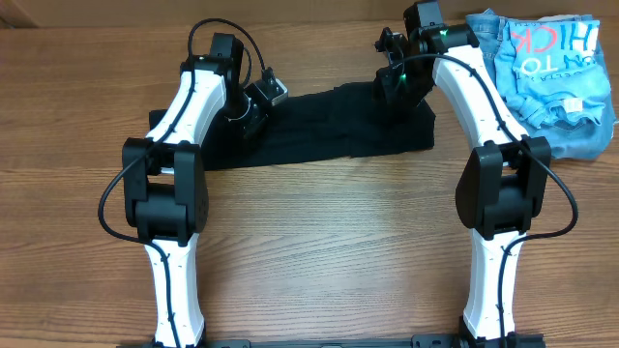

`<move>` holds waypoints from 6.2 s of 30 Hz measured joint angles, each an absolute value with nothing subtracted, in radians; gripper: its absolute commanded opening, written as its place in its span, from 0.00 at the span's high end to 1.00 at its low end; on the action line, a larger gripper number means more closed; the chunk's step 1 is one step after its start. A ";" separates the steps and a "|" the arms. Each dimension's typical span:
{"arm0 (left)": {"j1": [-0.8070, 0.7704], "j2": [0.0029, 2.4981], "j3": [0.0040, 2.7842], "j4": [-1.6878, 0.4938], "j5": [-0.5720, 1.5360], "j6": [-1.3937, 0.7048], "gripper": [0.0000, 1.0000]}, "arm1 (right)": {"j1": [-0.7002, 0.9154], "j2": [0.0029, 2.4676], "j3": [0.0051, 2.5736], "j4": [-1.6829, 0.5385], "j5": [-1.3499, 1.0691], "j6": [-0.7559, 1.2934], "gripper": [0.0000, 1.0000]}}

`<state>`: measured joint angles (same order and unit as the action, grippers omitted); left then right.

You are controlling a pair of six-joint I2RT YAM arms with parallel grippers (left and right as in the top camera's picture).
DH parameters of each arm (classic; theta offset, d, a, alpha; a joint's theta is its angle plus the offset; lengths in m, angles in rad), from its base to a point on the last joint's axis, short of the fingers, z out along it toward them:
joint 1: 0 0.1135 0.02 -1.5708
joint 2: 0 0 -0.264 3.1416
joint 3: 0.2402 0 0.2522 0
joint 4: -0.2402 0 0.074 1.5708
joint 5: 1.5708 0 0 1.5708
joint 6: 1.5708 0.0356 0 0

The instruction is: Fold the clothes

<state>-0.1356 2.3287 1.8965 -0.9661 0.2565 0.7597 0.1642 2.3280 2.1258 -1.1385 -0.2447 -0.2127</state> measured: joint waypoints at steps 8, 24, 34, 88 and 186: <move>-0.136 2.329 1.897 -1.000 0.253 0.759 0.96 | 0.164 2.328 2.126 -1.142 -0.228 -0.213 0.76; -0.211 2.234 1.899 -1.197 0.250 0.619 0.93 | 0.164 2.328 2.126 -1.143 -0.228 -0.214 0.76; -0.228 2.234 1.856 -1.254 0.207 0.602 0.77 | 0.164 2.328 2.126 -1.143 -0.228 -0.214 0.75; 0.043 2.168 1.744 -0.870 -0.065 -0.937 0.44 | 0.164 2.328 2.125 -1.141 -0.228 -0.213 0.74; 0.327 2.340 1.875 -1.087 0.349 -0.196 0.52 | 0.164 2.328 2.125 -1.142 -0.216 -0.213 0.74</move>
<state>0.3275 2.3398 1.8748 -1.0874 0.3492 -0.1963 0.1642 2.3280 2.1250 -1.1416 -0.2161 -0.2134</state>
